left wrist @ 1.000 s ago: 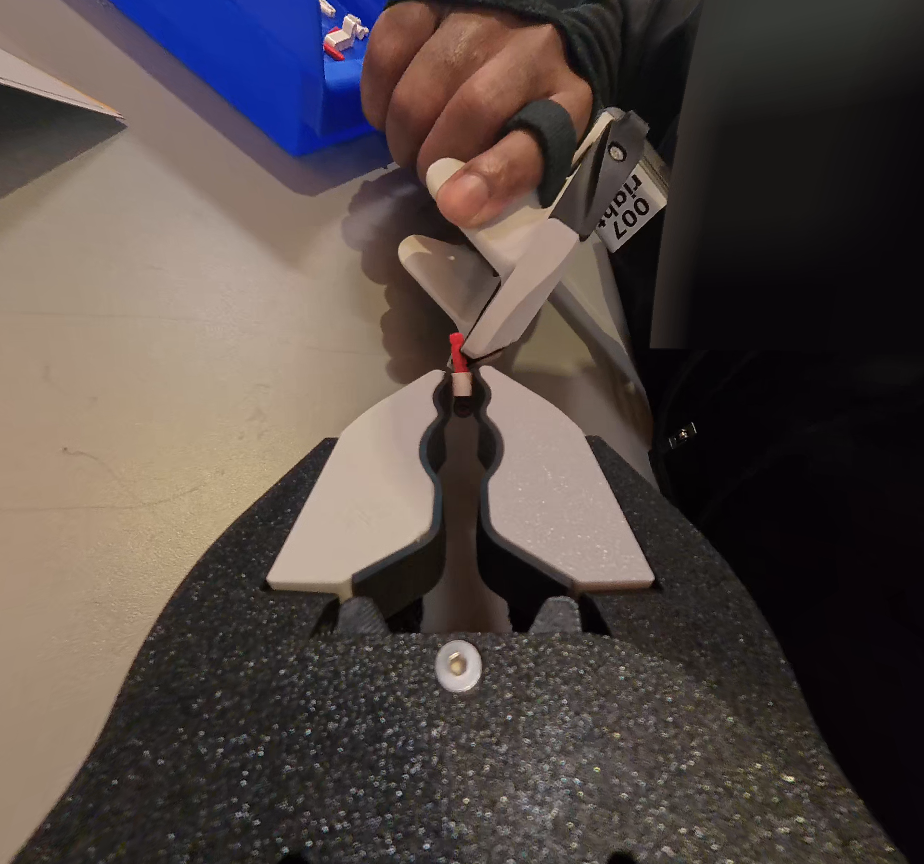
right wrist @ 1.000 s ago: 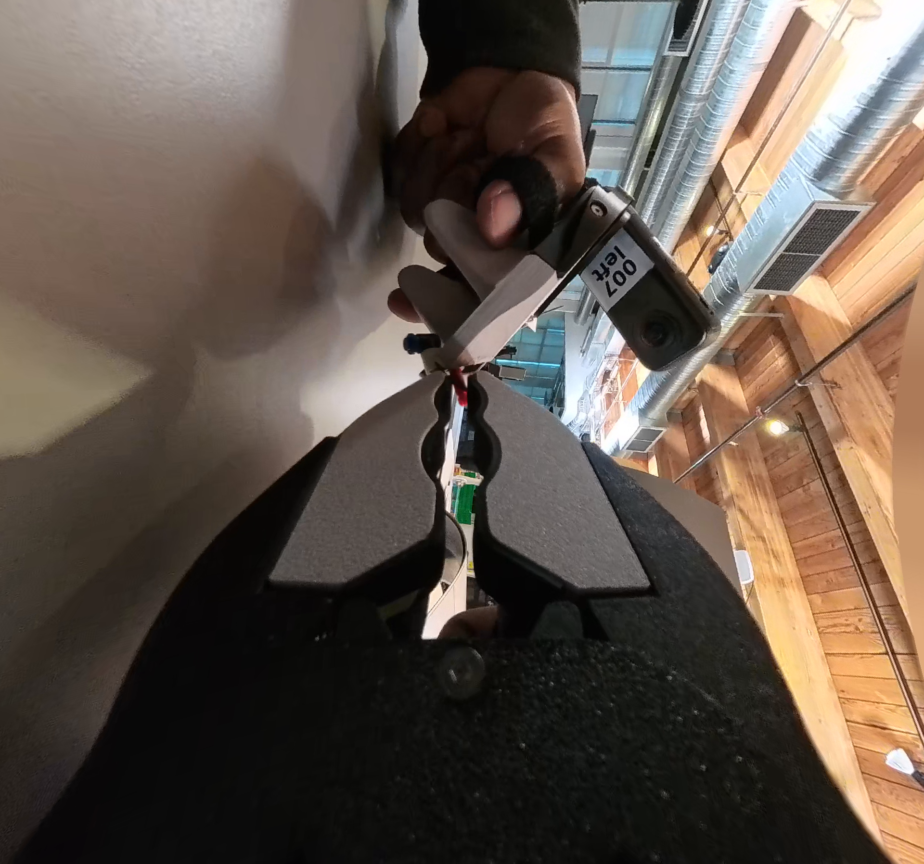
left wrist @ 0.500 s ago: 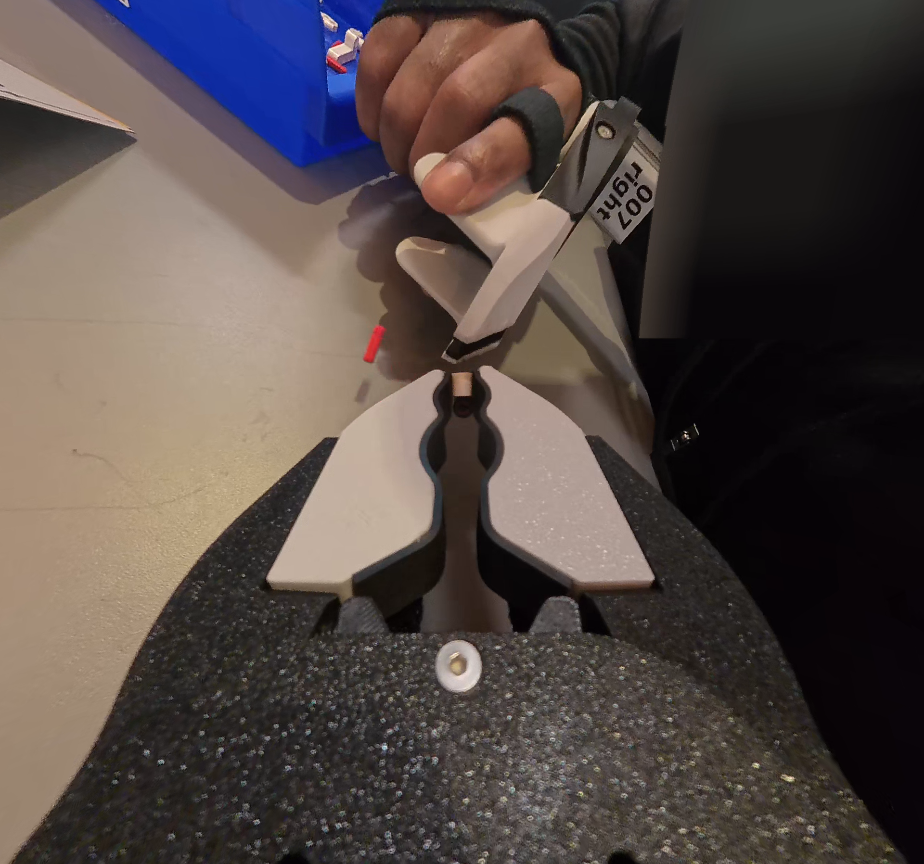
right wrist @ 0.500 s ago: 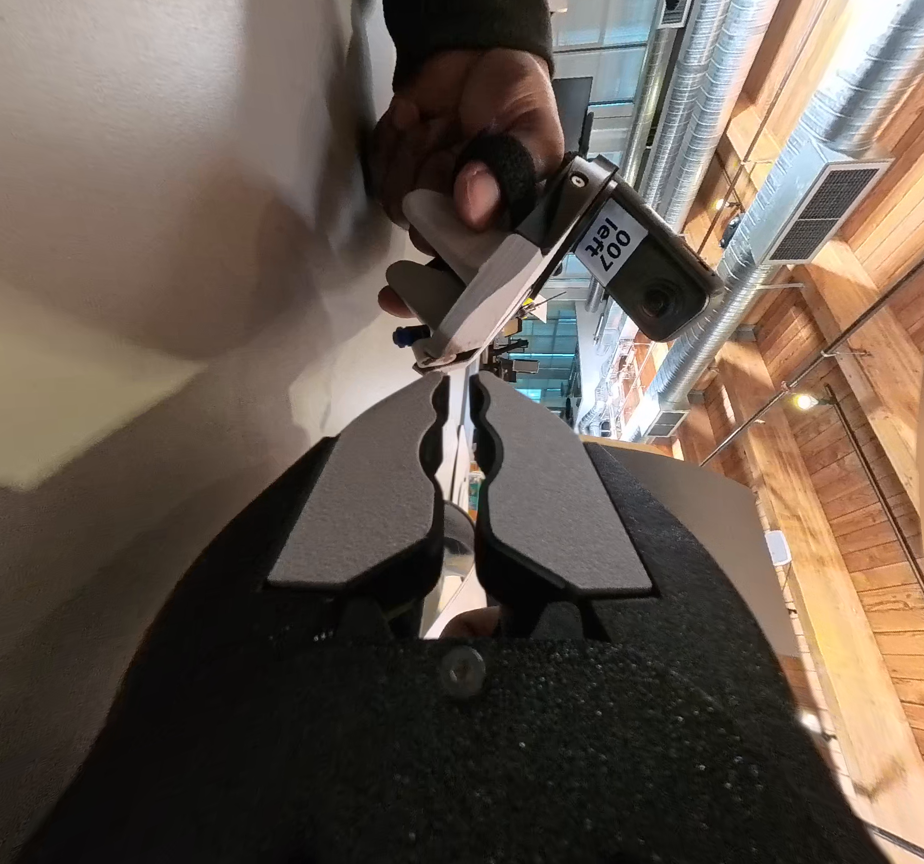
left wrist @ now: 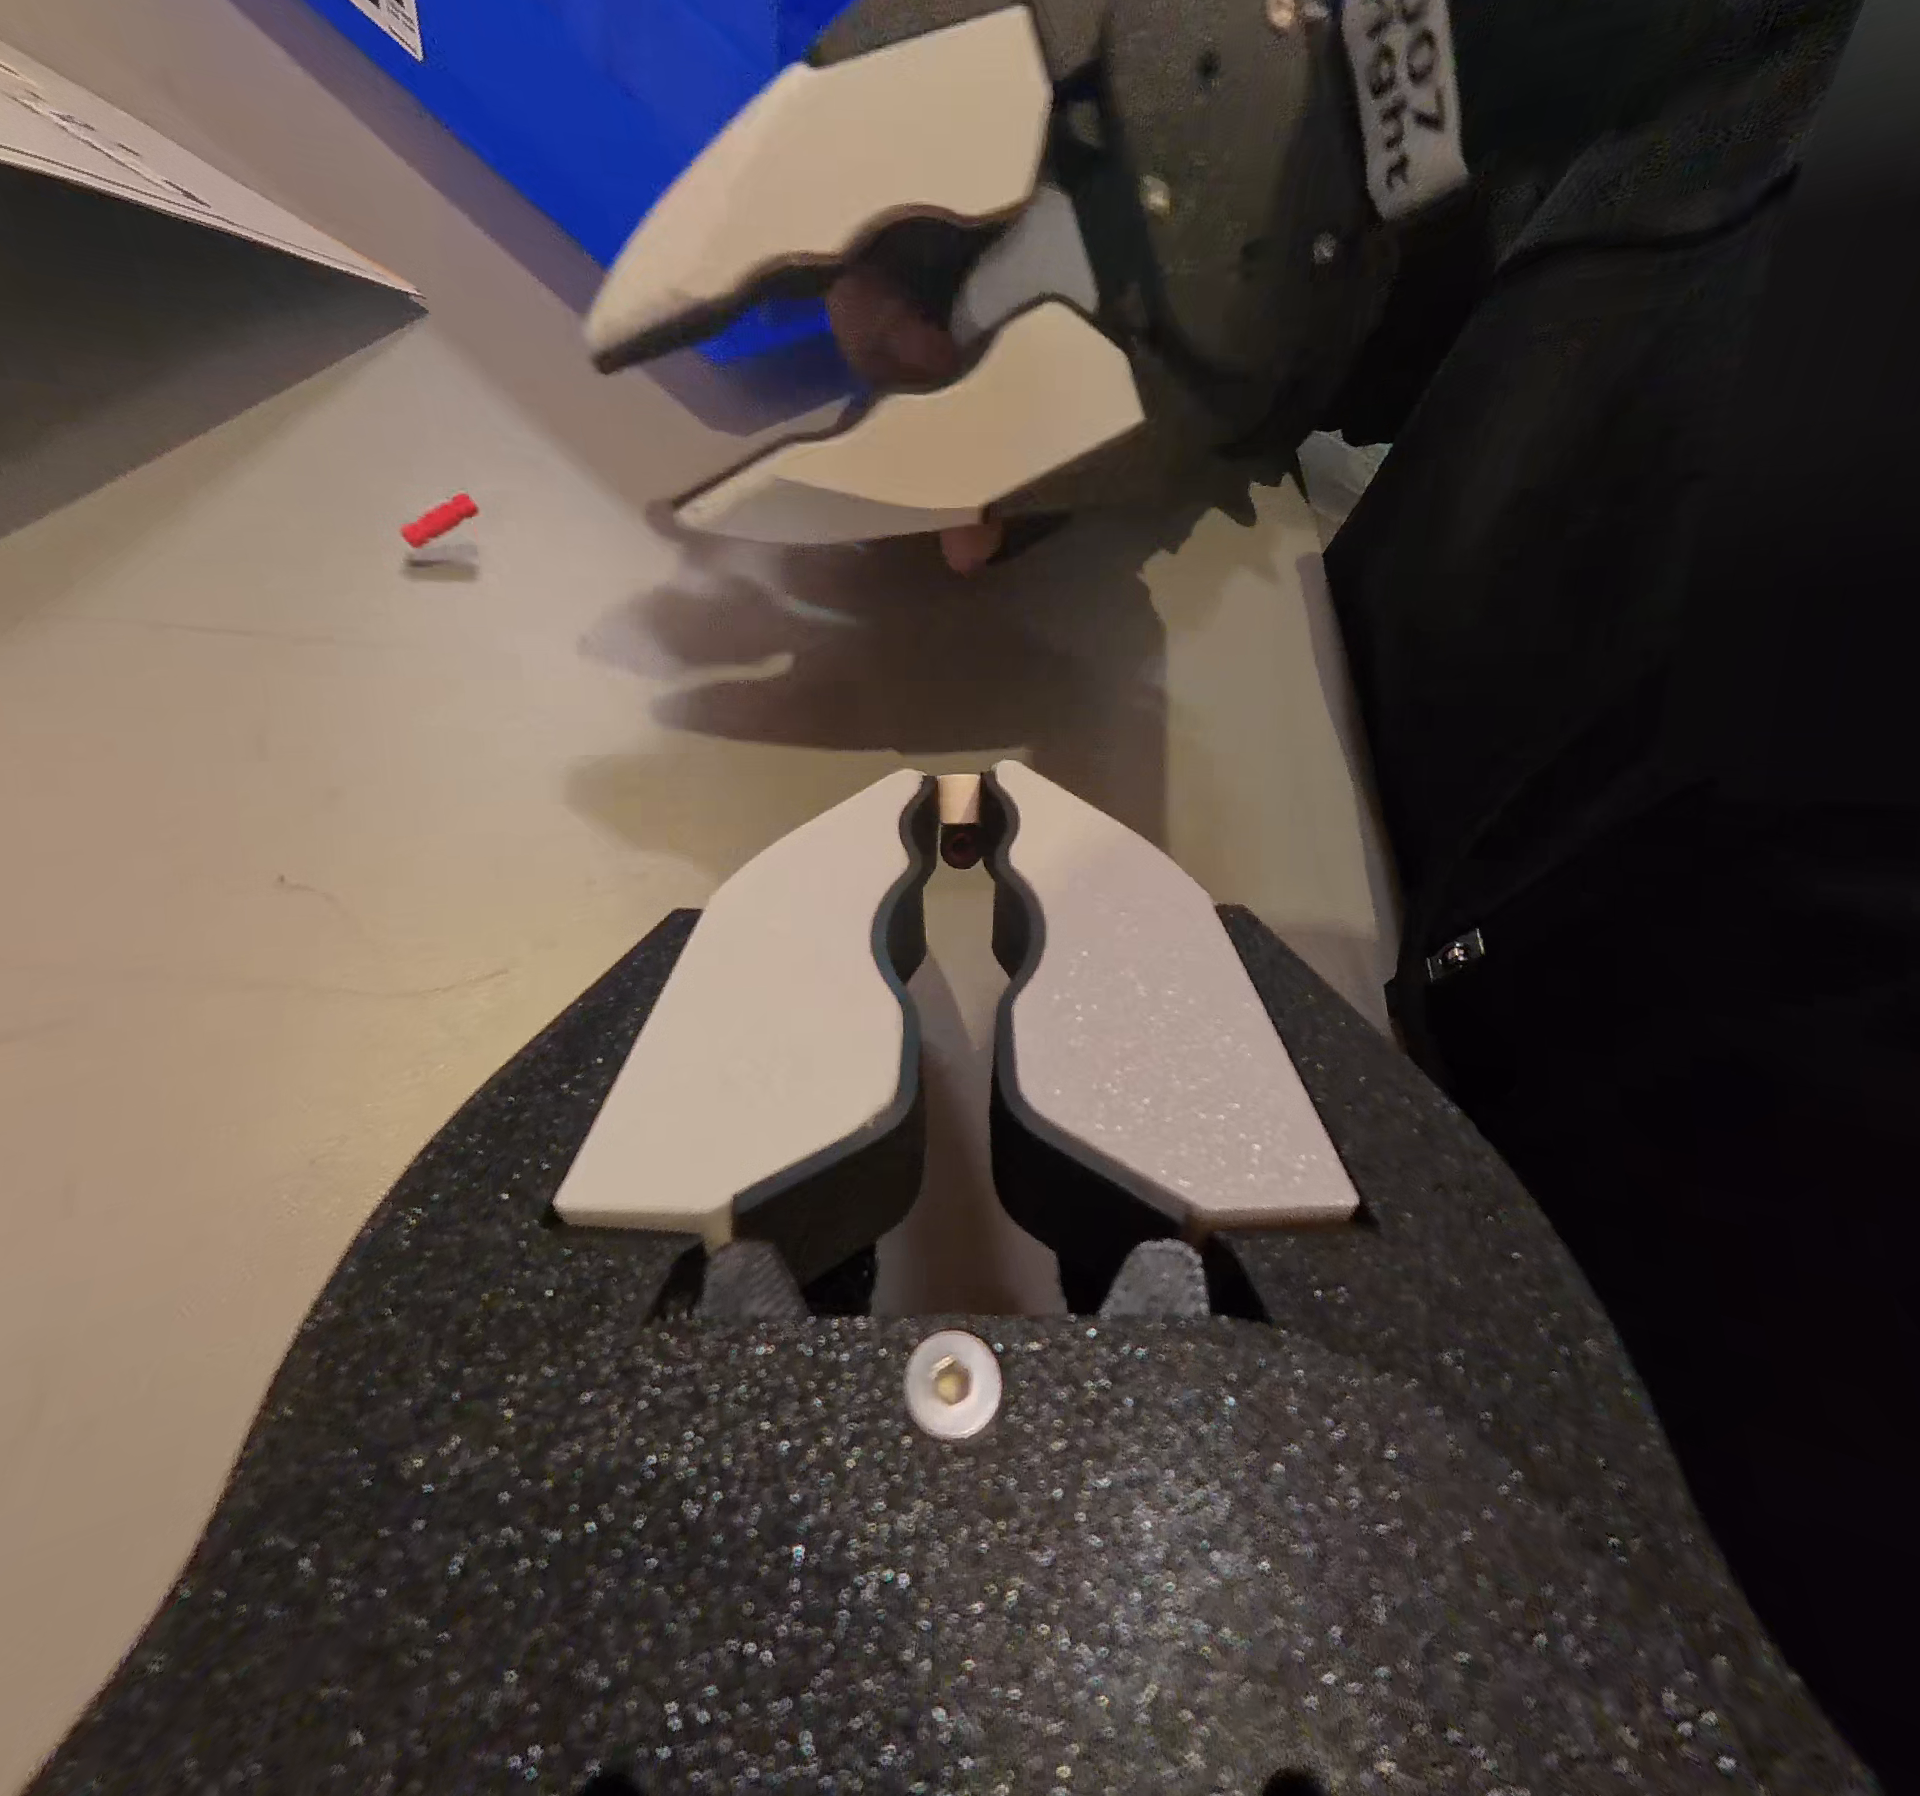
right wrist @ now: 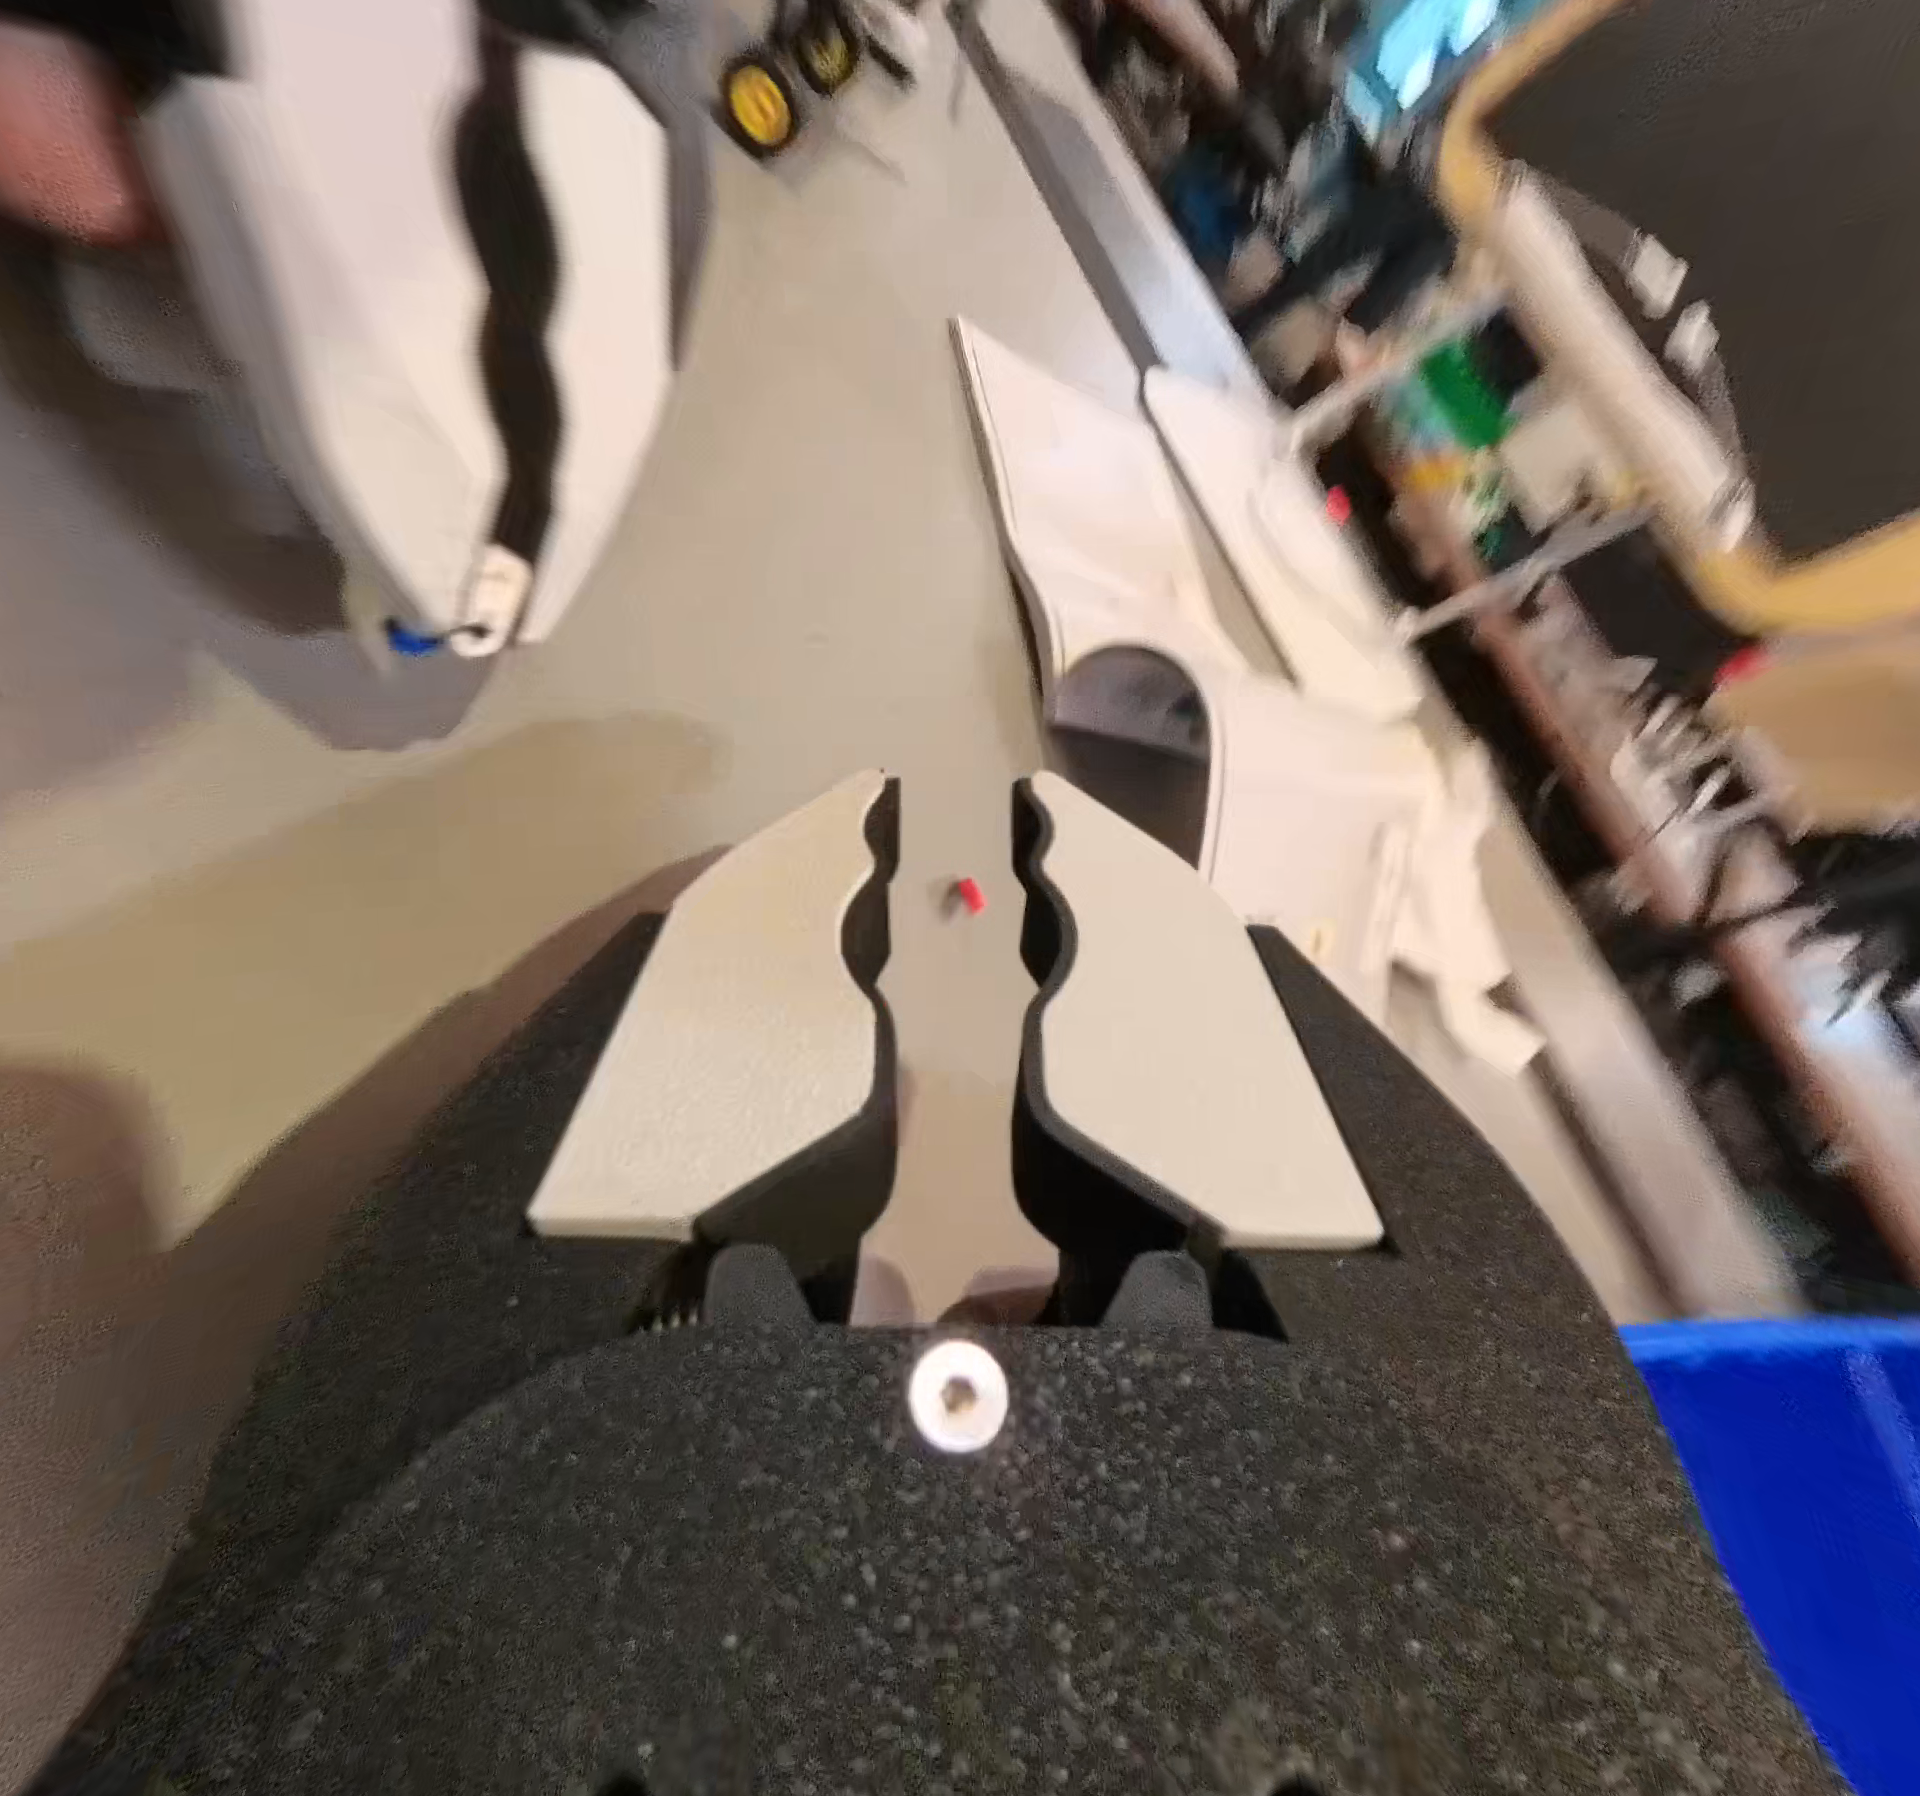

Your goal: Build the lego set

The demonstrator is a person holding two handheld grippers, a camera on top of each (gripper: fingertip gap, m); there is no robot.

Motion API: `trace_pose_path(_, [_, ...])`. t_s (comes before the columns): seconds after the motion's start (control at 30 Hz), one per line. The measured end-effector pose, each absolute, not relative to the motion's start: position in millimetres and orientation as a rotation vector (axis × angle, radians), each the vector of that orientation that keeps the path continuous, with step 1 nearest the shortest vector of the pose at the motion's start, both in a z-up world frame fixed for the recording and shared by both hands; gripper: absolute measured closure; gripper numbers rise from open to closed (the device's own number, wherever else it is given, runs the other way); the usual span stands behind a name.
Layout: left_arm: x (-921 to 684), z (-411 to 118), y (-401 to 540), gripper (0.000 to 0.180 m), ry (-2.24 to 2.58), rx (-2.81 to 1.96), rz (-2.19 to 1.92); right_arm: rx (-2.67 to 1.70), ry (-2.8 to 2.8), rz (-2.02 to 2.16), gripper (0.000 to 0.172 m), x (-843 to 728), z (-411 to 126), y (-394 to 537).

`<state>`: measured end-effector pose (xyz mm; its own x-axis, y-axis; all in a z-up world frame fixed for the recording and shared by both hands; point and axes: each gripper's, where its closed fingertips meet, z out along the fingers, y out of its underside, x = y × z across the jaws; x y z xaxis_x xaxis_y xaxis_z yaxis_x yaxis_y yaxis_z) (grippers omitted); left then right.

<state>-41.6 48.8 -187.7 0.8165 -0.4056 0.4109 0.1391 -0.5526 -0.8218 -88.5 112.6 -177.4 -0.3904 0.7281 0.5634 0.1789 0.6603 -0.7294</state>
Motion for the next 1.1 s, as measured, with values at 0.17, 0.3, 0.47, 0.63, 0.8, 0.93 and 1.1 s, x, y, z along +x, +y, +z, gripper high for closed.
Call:
trace_pose_path(0.17, [-44, -187, 50, 0.173, 0.176, -2.031, -0.707, -1.106, -1.939, 0.668, 0.136, -105, -209, 138])
trace_pose_path(0.3, [-45, -187, 51, 0.173, 0.174, -2.029, -0.702, -1.213, -1.926, 0.668, 0.135, -115, -212, 147])
trace_pose_path(0.47, [-44, -186, 51, 0.173, 0.181, -2.024, -0.696, -1.32, -2.03, 0.694, 0.141, -118, -226, 145])
trace_pose_path(0.63, [-45, -185, 51, 0.173, 0.178, -2.018, -0.694, -1.37, -2.062, 0.733, 0.146, -120, -230, 144])
trace_pose_path(0.8, [-45, -185, 51, 0.173, 0.175, -2.018, -0.694, -1.4, -2.109, 0.773, 0.156, -120, -232, 139])
trace_pose_path(0.93, [-46, -185, 51, 0.173, 0.169, -2.014, -0.69, -1.378, -2.135, 0.768, 0.168, -120, -233, 136])
trace_pose_path(1.1, [-50, -184, 53, 0.173, 0.159, -2.011, -0.655, -1.213, -2.191, 0.783, 0.169, -118, -230, 128])
